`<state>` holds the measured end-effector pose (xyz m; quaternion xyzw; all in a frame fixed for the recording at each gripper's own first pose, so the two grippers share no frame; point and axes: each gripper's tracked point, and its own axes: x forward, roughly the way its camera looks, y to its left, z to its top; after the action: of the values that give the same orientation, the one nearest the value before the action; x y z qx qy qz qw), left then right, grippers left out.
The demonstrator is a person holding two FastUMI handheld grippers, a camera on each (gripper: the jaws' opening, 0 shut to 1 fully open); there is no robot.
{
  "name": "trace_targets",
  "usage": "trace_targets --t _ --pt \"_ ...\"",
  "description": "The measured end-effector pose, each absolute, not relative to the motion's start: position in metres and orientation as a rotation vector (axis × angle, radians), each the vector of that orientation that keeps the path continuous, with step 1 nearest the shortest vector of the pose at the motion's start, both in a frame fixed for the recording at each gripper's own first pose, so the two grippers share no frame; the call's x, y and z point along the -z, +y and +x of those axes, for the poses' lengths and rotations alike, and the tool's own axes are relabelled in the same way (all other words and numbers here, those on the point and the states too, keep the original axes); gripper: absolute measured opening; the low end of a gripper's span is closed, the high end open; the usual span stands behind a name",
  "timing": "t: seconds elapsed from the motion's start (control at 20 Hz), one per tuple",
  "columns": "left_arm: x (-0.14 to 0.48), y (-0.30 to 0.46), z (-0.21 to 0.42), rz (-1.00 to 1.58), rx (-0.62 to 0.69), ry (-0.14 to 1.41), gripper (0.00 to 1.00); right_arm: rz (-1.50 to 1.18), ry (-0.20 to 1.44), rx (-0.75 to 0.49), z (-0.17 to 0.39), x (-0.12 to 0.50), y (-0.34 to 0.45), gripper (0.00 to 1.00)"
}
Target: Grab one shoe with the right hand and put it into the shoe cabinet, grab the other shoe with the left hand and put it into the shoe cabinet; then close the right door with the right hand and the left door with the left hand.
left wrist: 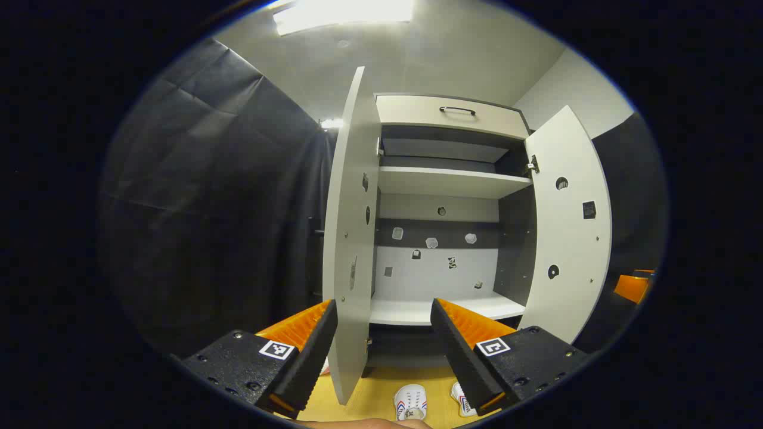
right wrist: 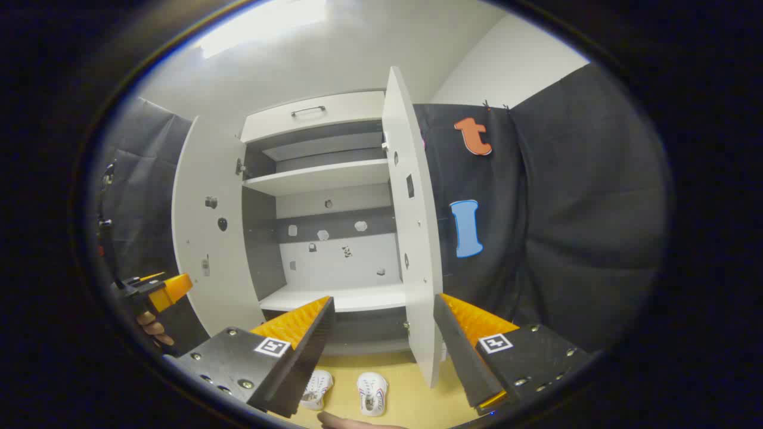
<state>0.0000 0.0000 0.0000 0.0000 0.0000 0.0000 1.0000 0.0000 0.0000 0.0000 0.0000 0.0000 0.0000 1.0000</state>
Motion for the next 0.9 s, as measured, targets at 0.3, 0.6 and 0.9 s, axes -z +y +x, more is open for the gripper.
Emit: trace_targets --t 0.3,0.6,0.9 --pt "0.008 0.012 0.016 -0.014 -0.026 0.033 0.93 -0.001 -0.036 0.015 -0.007 -0.008 -0.008 0.99" --pt "0.019 0.013 0.027 -0.024 -0.007 0.060 0.93 -0.033 -0.045 0.018 -0.003 -0.006 -0.008 0.99" --pt "0.021 0.016 0.024 -0.007 0.007 0.049 0.93 -0.079 -0.023 0.005 0.008 0.021 0.000 0.99"
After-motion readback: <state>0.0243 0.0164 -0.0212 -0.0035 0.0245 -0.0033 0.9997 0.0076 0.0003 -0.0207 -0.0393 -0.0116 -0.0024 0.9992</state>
